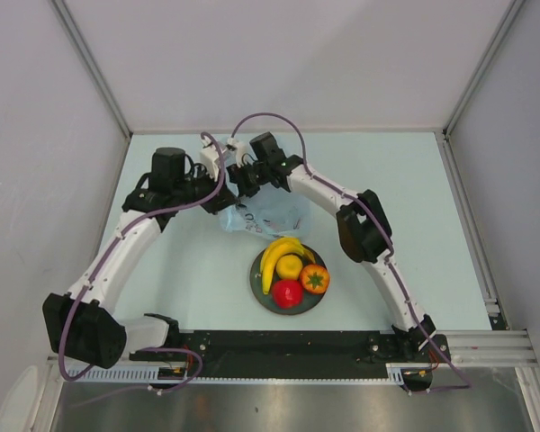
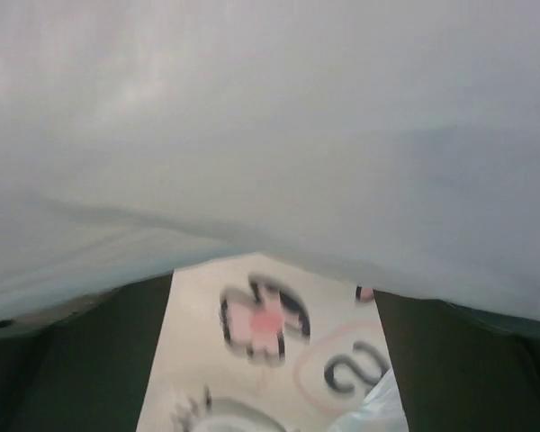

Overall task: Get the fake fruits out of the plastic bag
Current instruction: Adjust the plastic bag at the center of the board.

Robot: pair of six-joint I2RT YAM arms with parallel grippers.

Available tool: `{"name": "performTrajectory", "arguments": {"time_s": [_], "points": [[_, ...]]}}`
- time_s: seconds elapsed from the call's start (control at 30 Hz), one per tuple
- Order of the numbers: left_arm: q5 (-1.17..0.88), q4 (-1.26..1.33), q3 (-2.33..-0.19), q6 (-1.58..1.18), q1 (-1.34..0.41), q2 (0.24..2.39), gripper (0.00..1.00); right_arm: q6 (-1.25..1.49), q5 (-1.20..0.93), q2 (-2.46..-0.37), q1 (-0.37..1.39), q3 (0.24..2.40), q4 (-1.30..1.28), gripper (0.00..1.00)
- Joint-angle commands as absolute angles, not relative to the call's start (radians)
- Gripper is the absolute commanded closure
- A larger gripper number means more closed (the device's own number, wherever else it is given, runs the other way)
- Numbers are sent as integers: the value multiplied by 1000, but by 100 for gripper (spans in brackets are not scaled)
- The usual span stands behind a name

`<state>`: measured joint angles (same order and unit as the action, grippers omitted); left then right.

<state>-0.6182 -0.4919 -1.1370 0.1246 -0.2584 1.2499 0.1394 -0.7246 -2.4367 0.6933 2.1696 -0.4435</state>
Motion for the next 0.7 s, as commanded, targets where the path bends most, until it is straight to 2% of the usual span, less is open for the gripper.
{"name": "performTrajectory", "arguments": {"time_s": [0.0,0.03,0.13,0.2,0.4,0.67], "points": [[-669,-554,-1118,192,-252,1190,100,256,-600,-2311,641,1996,37,0],[-675,-555,-1115,195,-252,1186,100,271,-545,-2304,634,1929,161,0],[-675,-558,-1112,198,-252,1181,100,290,-525,-2349,617,2005,115,0],[-667,-564,-1118,222,-252,1187,100,198,-509,-2309,624,1953,117,0],[-621,-542,-1066,247,-249,1184,100,0,-166,-2129,658,1803,2,0],[-572,-500,-971,270,-238,1161,100,-253,-458,-1878,608,1672,-262,0]]}}
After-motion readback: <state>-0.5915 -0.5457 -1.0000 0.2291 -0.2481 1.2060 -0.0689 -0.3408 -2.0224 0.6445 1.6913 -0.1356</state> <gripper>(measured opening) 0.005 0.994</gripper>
